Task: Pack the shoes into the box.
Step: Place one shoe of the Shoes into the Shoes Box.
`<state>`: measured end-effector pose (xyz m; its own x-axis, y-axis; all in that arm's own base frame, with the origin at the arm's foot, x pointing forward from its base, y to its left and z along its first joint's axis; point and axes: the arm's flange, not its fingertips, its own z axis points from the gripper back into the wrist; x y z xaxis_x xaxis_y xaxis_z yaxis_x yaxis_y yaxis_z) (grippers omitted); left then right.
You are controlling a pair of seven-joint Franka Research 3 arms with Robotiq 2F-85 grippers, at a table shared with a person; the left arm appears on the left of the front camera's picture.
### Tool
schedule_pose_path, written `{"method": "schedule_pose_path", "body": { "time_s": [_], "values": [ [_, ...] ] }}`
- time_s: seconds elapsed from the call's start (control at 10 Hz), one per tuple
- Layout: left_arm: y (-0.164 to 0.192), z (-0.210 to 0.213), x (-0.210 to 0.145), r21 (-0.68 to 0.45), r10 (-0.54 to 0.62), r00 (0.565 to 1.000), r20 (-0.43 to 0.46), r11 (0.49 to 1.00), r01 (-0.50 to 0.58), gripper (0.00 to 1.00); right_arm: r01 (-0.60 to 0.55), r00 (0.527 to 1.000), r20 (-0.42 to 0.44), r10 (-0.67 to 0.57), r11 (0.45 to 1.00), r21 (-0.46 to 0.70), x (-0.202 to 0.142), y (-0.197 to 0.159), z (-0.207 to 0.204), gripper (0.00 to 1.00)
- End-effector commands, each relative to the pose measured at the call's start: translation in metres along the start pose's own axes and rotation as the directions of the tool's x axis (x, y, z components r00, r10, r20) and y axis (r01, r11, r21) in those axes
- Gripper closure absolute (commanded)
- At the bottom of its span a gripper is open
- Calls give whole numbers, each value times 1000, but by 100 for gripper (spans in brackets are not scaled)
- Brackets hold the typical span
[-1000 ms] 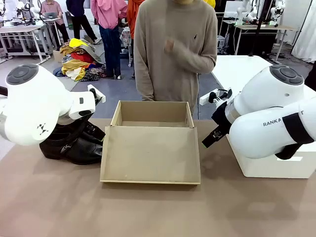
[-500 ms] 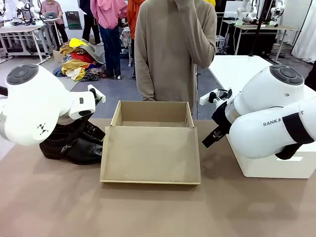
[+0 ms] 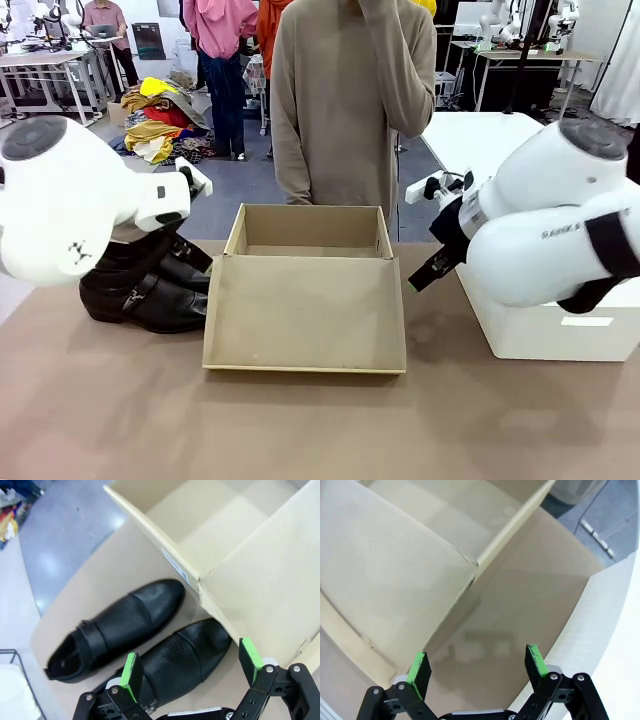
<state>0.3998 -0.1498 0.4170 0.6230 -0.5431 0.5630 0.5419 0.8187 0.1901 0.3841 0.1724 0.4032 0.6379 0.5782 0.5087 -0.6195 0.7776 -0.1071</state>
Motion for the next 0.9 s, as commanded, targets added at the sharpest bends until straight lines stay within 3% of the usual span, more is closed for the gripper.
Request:
{"method": "schedule_pose_path", "body": {
  "time_s": [0.0, 0.2, 0.4, 0.8],
  "values": [
    [20, 38, 9, -14, -70, 996, 54, 997, 71, 0, -60, 997, 58, 55, 995, 80, 3, -26, 40, 0],
    [40, 59, 17, -65, -130, 987, 92, 988, 137, 0, -115, 988, 113, 103, 987, 112, 3, -40, 65, 0],
    [58, 72, 19, -189, -212, 965, 152, 952, 239, 0, -171, 975, 171, 143, 972, 161, 1, -53, 87, 0],
    [90, 85, 9, -291, -229, 951, 210, 914, 284, 0, -222, 959, 232, 161, 938, 266, -7, -83, 103, 0]
  ]
}}
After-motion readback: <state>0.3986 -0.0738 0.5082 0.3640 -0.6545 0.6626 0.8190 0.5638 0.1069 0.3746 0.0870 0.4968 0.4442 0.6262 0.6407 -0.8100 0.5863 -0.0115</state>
